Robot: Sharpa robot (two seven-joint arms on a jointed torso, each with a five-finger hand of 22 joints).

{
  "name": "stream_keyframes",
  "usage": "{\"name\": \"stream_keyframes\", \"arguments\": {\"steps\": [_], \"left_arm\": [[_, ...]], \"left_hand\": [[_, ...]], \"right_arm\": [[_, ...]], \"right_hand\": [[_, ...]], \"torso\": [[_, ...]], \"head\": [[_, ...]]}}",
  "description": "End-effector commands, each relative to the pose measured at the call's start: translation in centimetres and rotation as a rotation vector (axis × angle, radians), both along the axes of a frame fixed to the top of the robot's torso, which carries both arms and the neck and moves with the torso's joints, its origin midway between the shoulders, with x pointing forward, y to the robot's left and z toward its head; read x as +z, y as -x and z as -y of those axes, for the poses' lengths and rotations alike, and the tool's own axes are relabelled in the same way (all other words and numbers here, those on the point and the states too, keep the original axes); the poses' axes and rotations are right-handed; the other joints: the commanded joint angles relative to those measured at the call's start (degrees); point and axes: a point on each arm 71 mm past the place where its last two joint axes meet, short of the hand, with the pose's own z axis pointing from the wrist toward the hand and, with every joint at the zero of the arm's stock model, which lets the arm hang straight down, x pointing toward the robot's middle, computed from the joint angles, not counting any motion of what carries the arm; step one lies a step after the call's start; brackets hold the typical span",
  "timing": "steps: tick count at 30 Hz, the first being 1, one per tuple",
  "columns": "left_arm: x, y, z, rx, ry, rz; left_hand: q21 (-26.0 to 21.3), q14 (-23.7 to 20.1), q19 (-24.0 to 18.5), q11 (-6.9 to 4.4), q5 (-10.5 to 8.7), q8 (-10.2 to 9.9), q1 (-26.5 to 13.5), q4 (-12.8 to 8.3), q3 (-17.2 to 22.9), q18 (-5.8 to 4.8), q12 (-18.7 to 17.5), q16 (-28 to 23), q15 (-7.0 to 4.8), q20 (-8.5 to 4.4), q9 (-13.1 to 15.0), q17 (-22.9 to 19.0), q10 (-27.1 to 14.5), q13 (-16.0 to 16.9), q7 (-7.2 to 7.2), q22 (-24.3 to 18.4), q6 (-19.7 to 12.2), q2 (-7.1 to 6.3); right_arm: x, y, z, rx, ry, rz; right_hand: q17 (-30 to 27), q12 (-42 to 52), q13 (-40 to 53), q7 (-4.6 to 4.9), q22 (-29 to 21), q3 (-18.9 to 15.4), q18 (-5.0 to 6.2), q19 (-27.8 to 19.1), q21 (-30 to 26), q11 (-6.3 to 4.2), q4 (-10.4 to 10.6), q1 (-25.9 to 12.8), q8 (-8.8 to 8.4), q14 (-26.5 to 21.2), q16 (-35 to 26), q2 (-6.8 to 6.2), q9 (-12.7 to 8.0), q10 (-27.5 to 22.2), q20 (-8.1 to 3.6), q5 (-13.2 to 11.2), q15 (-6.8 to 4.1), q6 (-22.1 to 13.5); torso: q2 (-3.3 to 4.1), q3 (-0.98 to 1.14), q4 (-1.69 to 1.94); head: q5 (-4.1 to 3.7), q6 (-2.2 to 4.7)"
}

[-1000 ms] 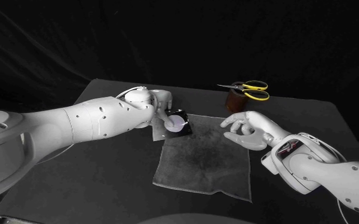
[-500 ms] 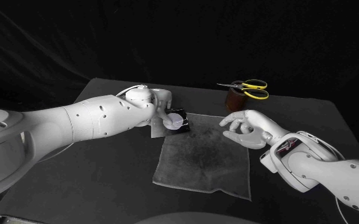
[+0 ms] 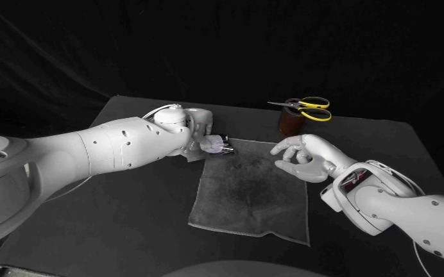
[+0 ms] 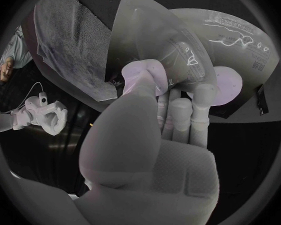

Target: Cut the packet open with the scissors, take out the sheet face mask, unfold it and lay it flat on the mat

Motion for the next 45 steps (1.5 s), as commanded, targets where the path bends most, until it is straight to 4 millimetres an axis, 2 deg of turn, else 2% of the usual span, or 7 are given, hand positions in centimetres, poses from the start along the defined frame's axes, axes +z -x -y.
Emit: {"name": "stream_keyframes", "arguments": {"steps": [1, 8, 21, 34, 37, 40, 45], "left_arm": [[-1.8, 0.9, 0.1, -0.025, 0.005, -0.056], [-1.6, 0.8, 0.2, -0.042, 0.059, -0.029], [0.0, 1.5, -0.1, -0.124, 0.253, 0.044], [3.9, 2.6, 0.2, -0.184, 0.416, 0.09], [4.5, 3.0, 0.6, -0.198, 0.476, 0.079], [4.8, 3.4, 1.0, -0.207, 0.537, 0.051], [5.0, 4.1, 1.8, -0.233, 0.648, -0.012]], "left_hand": [[0.51, 0.71, 0.56, -0.67, 0.21, -0.56, 1.33, -1.23, 2.56, -0.88, -1.33, 0.37, -0.23, -0.12, -0.22, 0.27, 1.72, -0.06, -0.24, 0.61, 1.26, 0.47], [1.31, 1.6, 1.26, -1.44, 0.22, -1.35, 3.61, -1.36, 6.22, -1.06, -3.74, 0.75, -0.88, -0.69, -0.43, 1.51, 4.66, -0.01, -0.85, 1.78, 4.15, 1.56], [0.35, 0.66, -0.76, -2.44, 0.2, -2.28, 3.89, -1.51, 11.99, -0.7, -6.89, 0.34, -1.75, -1.57, -0.21, 0.15, 8.89, 0.3, -1.15, 0.3, 8.08, 0.08], [1.04, 1.16, -0.13, -2.68, 0.2, -2.56, 2.52, -1.51, 13.7, -0.93, -7.79, 0.69, -1.96, -1.81, 0.0, 1.18, 10.13, 0.39, -1.5, 1.52, 9.04, -0.93], [1.37, 2.03, 0.24, -2.6, 0.2, -2.73, 2.13, -1.51, 14.16, -1.04, -8.06, 1.21, -1.94, -1.85, 0.03, 2.78, 10.36, 0.41, -1.57, 2.06, 9.12, -1.18], [1.65, 2.56, 0.54, -2.41, 0.2, -3.1, 1.68, -1.52, 14.55, -1.13, -8.42, 1.55, -1.81, -1.85, -0.01, 3.57, 10.39, 0.42, -1.48, 2.51, 8.81, -1.59], [1.93, 2.93, 0.83, -2.0, 0.19, -4.23, 0.5, -1.38, 14.73, -1.23, -8.9, 1.81, -1.47, -1.79, -0.29, 4.13, 10.65, 0.47, -0.97, 3.0, 7.41, -2.68]], "right_arm": [[0.0, 0.1, -0.1, 0.013, 0.0, -0.001], [0.0, 0.1, -0.1, 0.012, -0.001, -0.001], [0.0, 0.0, 0.0, 0.008, -0.007, -0.004], [-0.1, -0.2, 0.0, -0.001, -0.038, -0.027], [-0.2, -0.3, 0.0, -0.005, -0.051, -0.042], [-0.2, -0.3, 0.0, -0.006, -0.062, -0.052], [0.0, -0.5, 0.1, -0.015, -0.09, -0.073]], "right_hand": [[-0.06, -0.18, -0.08, 0.14, 0.08, -0.08, 1.01, 0.15, 0.09, -0.07, 0.35, -0.14, -0.23, 0.83, -0.19, 0.12, 0.07, 0.35, 0.09, -0.13, -0.06, 0.23], [-0.12, -0.16, -0.15, 0.13, 0.07, -0.07, 1.02, 0.15, 0.08, -0.09, 0.38, -0.12, -0.22, 0.82, -0.24, 0.17, 0.08, 0.41, 0.08, -0.07, -0.08, 0.27], [-0.19, -0.23, -0.39, 0.09, -0.2, 0.0, 1.08, 0.04, -0.12, -0.13, 0.44, -0.04, -0.18, 0.83, -0.31, 0.34, 0.12, 0.4, 0.06, 0.11, -0.11, 0.37], [-0.62, -3.79, -5.35, -0.12, -0.37, 0.95, 1.12, 0.11, -0.62, -0.36, 1.29, 0.24, -0.44, 0.88, -0.96, 1.48, 0.24, 0.7, -0.12, -0.29, -0.29, 1.87], [-1.81, -7.22, -9.26, -0.21, -1.24, 1.44, 1.31, -0.26, -1.49, -0.32, 1.63, 0.38, -1.27, 0.61, -2.09, 1.85, 0.09, 1.88, -0.13, -0.87, -0.29, 2.82], [-7.05, -9.91, -12.14, -0.15, -3.96, 1.55, 1.85, -1.56, -3.66, -0.14, 1.9, 0.35, -2.08, -0.75, -6.13, 2.08, -0.03, 2.6, -0.09, -1.37, -0.23, 3.33], [-8.62, -11.17, -13.64, -0.12, -4.7, 1.41, 2.0, -1.81, -4.4, -0.08, 2.31, 0.08, -2.54, -0.98, -7.44, 2.36, -0.08, 3.1, -0.09, -1.62, -0.21, 3.74]], "torso": [[0.0, -0.01, 0.02], [0.0, -0.02, -0.01], [-0.05, -0.02, 0.06], [0.0, 0.0, -0.04], [0.01, 0.0, -0.06], [0.0, 0.02, -0.04], [0.01, 0.06, -0.07]], "head": [[-0.04, 0.04], [-0.11, 0.06], [-0.94, 0.21], [-2.0, 0.39], [-2.55, 0.36], [-3.35, 0.69], [-4.45, 0.6]]}}
